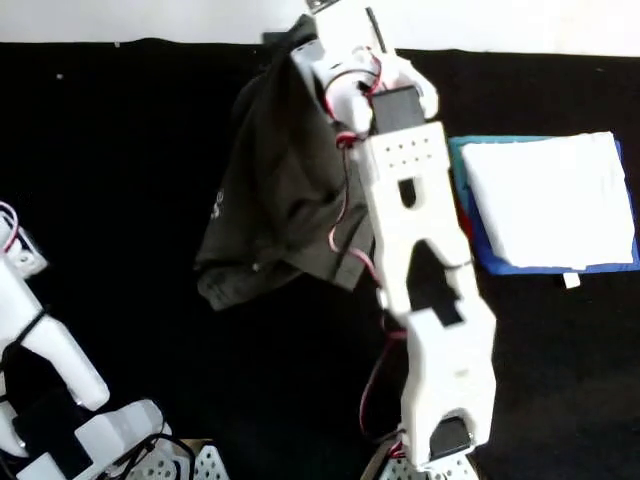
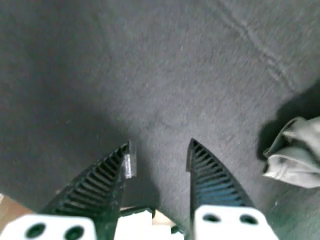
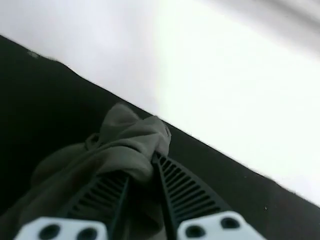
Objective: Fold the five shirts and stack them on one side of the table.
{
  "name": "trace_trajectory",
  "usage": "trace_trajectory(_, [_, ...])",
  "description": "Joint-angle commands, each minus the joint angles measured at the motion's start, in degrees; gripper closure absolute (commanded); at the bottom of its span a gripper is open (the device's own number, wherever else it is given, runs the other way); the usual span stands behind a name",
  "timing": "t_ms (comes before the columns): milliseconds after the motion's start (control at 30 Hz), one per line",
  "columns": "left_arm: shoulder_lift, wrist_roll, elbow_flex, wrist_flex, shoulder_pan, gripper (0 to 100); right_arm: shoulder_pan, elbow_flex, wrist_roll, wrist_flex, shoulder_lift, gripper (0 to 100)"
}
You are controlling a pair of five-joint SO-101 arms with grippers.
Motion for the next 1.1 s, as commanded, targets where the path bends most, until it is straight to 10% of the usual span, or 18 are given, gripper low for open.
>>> trace_trajectory(0, [-2.4, -0.5, 1.1, -0.2, 0.9, 83, 2.9, -3.3, 0.4, -3.6, 3.9, 99.2])
trace_trajectory(267, [-2.4, -0.5, 0.9, -0.2, 0.9, 83, 4.8, -13.8, 0.3, 15.8, 3.7, 82.8])
trace_trajectory(767, [-2.1, -0.4, 1.2, -0.2, 6.4, 83, 4.3, -21.8, 0.3, 46.8, 3.6, 83.0])
trace_trajectory(1067, [-2.0, -0.3, 1.3, -0.2, 9.1, 83, 0.7, -6.6, 0.2, 47.4, -6.4, 83.0])
